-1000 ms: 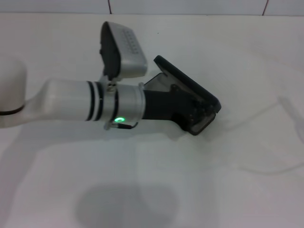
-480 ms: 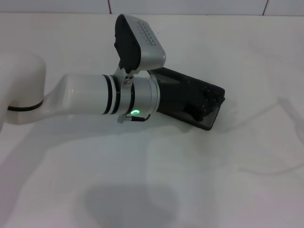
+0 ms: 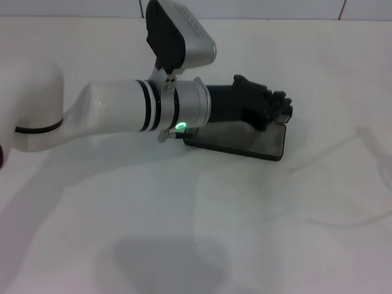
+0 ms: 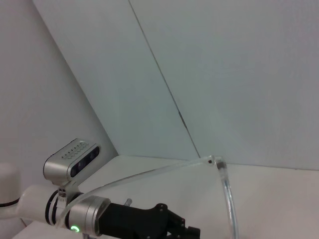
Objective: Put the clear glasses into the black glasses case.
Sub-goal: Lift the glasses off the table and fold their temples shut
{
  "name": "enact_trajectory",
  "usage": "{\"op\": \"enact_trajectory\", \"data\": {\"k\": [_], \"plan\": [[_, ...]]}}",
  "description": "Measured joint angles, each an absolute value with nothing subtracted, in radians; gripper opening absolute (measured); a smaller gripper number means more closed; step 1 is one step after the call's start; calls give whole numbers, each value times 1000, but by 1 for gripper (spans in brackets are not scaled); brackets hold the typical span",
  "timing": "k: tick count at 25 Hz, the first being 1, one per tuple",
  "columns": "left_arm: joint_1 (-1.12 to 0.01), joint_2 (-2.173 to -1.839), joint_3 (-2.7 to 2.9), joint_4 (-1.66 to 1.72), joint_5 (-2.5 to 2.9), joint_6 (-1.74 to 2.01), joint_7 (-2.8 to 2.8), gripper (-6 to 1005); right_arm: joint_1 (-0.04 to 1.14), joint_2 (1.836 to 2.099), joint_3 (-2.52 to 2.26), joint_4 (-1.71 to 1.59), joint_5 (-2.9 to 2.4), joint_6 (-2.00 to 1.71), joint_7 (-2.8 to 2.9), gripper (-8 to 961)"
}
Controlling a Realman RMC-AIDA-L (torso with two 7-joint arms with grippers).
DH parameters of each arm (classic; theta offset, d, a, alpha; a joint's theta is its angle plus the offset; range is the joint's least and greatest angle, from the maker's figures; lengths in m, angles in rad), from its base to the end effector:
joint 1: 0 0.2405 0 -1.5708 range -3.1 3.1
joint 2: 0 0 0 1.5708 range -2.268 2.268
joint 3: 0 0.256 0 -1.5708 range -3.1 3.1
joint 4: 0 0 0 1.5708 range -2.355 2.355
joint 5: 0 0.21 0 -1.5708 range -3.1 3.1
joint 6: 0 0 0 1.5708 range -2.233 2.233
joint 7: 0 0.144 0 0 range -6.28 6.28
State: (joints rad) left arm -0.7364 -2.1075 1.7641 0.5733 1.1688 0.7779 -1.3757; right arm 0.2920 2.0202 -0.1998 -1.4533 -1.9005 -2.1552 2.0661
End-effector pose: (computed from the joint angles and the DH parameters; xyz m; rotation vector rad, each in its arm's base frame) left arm -0.1456 0.3764 -0.1256 -2.7378 -0.4503 -0.5559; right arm 0.2698 0.2233 0.1960 -2.3878 0.9222 0.7466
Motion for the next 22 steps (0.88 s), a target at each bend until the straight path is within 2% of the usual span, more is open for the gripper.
{"op": "enact_trajectory", "data": {"k": [7, 14, 22], "plan": [[-714, -2099, 1764, 599, 1164, 824, -1381, 116, 271, 2020, -198, -1442, -1877, -2155, 2066, 76], [-565, -2072, 1708, 801, 1281, 935, -1452, 115, 255, 2019, -194, -1442, -1868, -2157, 2066, 75], [-495, -2091, 1436, 835, 1504, 909, -1444, 115, 253, 2019, -198, -1442, -1868, -2157, 2069, 75]]}}
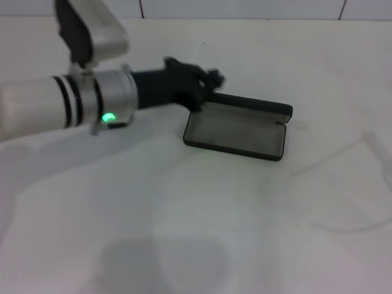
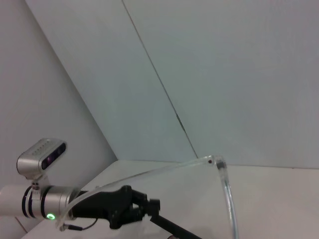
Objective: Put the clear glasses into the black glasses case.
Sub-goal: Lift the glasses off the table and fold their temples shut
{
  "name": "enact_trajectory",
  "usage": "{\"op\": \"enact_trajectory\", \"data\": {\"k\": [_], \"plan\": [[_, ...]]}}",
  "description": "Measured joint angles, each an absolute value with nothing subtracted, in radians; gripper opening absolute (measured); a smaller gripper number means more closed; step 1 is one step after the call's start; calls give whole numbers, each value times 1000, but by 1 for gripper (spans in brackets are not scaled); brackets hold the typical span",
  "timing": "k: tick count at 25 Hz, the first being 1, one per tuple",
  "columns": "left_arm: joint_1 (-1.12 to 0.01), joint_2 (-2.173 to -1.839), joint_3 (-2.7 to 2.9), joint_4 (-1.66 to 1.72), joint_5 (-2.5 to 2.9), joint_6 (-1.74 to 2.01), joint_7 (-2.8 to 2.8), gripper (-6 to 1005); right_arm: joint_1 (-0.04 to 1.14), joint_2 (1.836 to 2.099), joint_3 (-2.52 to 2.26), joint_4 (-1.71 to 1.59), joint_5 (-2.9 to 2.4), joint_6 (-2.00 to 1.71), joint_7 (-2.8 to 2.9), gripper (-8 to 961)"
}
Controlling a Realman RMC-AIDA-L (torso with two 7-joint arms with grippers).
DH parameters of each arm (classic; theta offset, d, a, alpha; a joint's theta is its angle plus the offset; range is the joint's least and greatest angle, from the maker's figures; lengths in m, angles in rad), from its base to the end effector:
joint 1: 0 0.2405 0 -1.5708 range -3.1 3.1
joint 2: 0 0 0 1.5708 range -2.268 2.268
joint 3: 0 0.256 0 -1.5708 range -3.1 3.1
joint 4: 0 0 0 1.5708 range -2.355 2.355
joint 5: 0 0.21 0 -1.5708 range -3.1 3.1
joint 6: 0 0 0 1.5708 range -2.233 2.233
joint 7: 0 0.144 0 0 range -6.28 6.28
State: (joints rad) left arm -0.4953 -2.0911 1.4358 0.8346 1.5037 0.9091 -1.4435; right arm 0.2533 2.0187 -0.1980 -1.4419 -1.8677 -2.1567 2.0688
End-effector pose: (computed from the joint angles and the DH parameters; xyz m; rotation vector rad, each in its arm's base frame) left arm -0.1945 0.3773 -0.0546 -2.5691 -0.4396 -0.5628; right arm 0.2759 0.2130 0.1972 -2.3646 0.9425 0.7716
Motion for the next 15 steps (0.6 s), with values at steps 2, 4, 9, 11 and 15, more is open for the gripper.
{"op": "enact_trajectory", "data": {"k": [2, 4, 9, 11, 15], "plan": [[-497, -2092, 1399, 832, 1500, 882, -1406, 116, 257, 2019, -199, -1442, -1867, -2156, 2070, 75], [-507, -2093, 1386, 825, 1499, 846, -1382, 116, 260, 2019, -202, -1442, -1866, -2156, 2071, 75], [-565, -2090, 1385, 757, 1502, 790, -1344, 115, 260, 2020, -204, -1438, -1855, -2156, 2074, 75], [-582, -2090, 1385, 733, 1502, 781, -1339, 114, 258, 2021, -204, -1433, -1849, -2155, 2074, 75], [-619, -2087, 1380, 675, 1504, 771, -1337, 113, 254, 2020, -206, -1426, -1843, -2156, 2072, 75]]}}
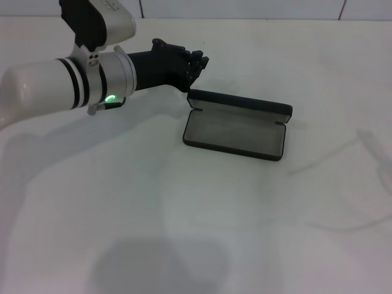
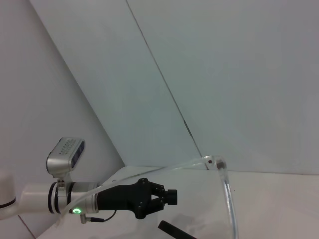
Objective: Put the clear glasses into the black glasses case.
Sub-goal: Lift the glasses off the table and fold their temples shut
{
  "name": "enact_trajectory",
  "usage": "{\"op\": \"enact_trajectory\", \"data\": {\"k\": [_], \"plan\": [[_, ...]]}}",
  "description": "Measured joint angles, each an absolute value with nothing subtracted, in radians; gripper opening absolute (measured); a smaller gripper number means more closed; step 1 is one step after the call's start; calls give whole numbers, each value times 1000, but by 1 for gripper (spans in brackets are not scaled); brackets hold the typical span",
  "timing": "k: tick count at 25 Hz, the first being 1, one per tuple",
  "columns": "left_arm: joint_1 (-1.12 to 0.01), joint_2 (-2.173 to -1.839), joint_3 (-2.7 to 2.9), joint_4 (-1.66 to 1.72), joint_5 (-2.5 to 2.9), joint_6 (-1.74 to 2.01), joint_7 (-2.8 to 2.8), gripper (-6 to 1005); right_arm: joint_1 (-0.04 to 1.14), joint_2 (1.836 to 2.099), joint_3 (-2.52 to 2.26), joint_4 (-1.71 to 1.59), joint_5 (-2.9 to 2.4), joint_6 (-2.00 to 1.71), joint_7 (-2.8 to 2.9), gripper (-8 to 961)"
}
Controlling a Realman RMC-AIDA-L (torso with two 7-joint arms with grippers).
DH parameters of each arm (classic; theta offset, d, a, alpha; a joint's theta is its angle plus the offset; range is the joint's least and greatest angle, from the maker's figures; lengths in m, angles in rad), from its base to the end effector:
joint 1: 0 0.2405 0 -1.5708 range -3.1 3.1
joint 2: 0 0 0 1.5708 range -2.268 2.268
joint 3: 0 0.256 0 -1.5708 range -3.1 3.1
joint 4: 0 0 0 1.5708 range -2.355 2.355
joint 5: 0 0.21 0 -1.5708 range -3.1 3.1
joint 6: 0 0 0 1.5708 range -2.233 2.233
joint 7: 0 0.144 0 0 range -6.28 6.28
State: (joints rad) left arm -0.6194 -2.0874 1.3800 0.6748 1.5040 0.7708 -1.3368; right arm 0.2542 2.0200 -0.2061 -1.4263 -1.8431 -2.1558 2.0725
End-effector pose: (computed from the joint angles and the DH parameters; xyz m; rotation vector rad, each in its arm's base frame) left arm -0.2017 0.4095 -0.0570 -2.4787 -0.3967 -0.4316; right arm 0.2738 0.2144 0.1957 -2.3733 0.9324 0.8086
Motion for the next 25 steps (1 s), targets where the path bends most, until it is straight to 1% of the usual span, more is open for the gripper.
{"op": "enact_trajectory", "data": {"k": [5, 25], "plan": [[-636, -2086, 1365, 643, 1507, 768, -1331, 112, 253, 2019, -216, -1421, -1842, -2156, 2069, 75], [-628, -2086, 1368, 583, 1511, 774, -1328, 111, 251, 2019, -218, -1419, -1834, -2155, 2071, 75]]}}
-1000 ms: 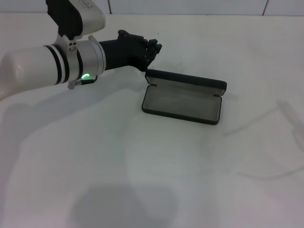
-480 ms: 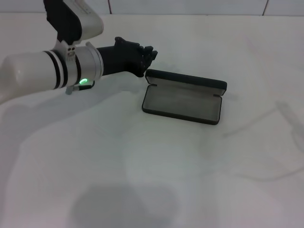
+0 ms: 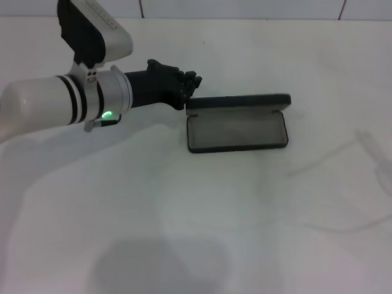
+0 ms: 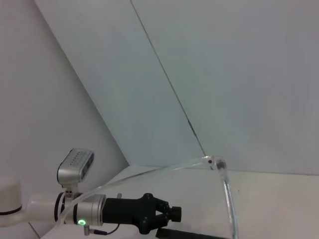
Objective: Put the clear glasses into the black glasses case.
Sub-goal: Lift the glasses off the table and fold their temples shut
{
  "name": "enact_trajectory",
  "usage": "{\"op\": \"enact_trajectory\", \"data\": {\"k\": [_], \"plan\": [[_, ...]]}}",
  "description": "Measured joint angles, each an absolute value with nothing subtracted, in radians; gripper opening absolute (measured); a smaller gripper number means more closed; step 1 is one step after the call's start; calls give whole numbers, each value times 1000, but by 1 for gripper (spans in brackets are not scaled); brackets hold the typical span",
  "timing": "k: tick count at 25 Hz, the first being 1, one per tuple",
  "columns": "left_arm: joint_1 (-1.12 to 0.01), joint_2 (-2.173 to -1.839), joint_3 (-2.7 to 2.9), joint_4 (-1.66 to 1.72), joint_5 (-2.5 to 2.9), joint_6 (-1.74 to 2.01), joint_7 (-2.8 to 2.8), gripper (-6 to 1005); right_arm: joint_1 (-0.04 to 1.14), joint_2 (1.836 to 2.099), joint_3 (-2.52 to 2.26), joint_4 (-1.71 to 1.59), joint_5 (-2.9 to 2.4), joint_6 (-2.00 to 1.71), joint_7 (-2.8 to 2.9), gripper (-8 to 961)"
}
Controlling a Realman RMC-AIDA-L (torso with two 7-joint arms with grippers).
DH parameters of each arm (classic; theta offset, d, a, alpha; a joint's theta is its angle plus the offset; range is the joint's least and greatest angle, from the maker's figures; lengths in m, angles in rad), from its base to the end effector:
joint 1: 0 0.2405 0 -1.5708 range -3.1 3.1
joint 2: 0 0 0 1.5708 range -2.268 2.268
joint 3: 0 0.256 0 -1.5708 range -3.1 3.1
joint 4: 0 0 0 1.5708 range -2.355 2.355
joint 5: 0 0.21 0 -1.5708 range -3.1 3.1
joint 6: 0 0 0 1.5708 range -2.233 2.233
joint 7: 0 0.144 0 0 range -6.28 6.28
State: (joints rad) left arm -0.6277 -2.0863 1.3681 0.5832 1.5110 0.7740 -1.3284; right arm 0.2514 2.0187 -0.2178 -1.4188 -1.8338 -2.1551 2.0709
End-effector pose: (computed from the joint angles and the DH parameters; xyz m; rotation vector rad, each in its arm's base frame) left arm -0.2230 0.4014 -0.0674 -2.4986 -0.4829 -0.3800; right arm 0.2733 0.2148 0.1945 -2.3840 0.9284 0.8167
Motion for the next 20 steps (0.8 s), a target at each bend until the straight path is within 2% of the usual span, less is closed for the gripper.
{"op": "enact_trajectory", "data": {"k": [13, 20], "plan": [[-607, -2086, 1363, 619, 1511, 800, -1325, 110, 252, 2019, -218, -1419, -1830, -2155, 2071, 74], [-528, -2083, 1364, 776, 1508, 969, -1407, 110, 235, 2018, -210, -1419, -1830, -2156, 2073, 74]]}}
